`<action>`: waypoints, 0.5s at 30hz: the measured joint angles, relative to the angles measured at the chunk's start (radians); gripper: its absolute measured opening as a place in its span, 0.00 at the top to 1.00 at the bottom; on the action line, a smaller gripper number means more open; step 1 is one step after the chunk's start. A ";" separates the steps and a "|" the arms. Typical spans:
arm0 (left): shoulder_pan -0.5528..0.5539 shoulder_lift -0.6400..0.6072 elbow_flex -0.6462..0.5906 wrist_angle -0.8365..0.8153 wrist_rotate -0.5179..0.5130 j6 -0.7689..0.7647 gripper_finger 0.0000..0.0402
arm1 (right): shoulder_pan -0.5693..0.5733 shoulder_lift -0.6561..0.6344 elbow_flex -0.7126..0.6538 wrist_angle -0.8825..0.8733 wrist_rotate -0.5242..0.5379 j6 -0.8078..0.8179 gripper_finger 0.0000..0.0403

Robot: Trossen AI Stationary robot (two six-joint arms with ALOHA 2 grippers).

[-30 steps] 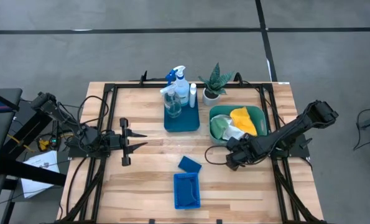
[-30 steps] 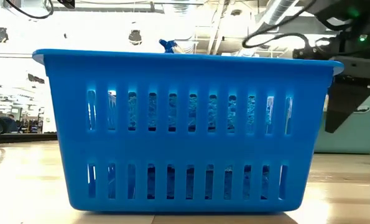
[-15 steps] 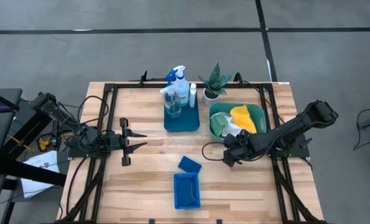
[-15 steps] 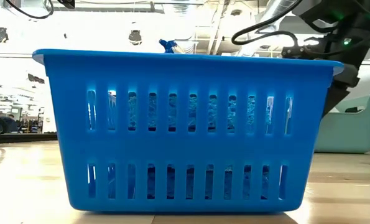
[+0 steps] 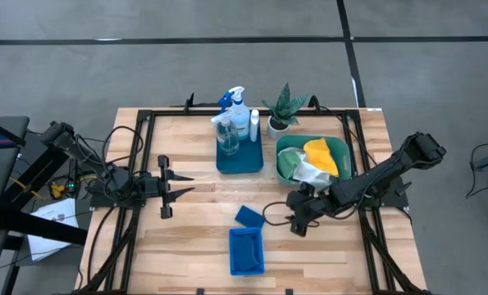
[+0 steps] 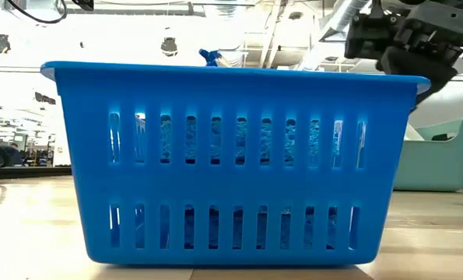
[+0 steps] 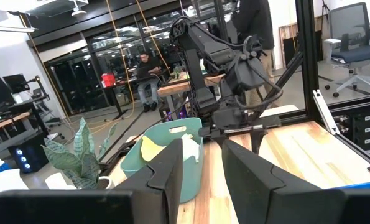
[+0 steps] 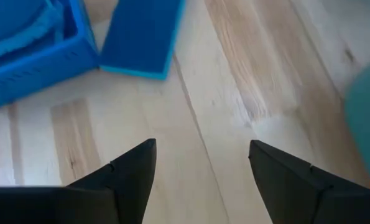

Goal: Pick & Place Kitchen Items
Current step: Put the blue sponge into the blue basket

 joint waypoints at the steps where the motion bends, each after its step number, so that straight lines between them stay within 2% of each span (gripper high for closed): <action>1: 0.000 0.000 0.000 0.000 0.000 0.000 0.73 | 0.000 0.001 0.000 0.015 0.000 -0.018 0.38; 11: 0.000 0.000 0.000 0.000 0.000 0.000 0.73 | 0.047 0.003 0.000 0.161 0.021 -0.263 0.38; 15: 0.000 0.000 0.000 0.000 0.000 0.000 0.73 | 0.084 0.063 0.000 0.231 0.055 -0.405 0.38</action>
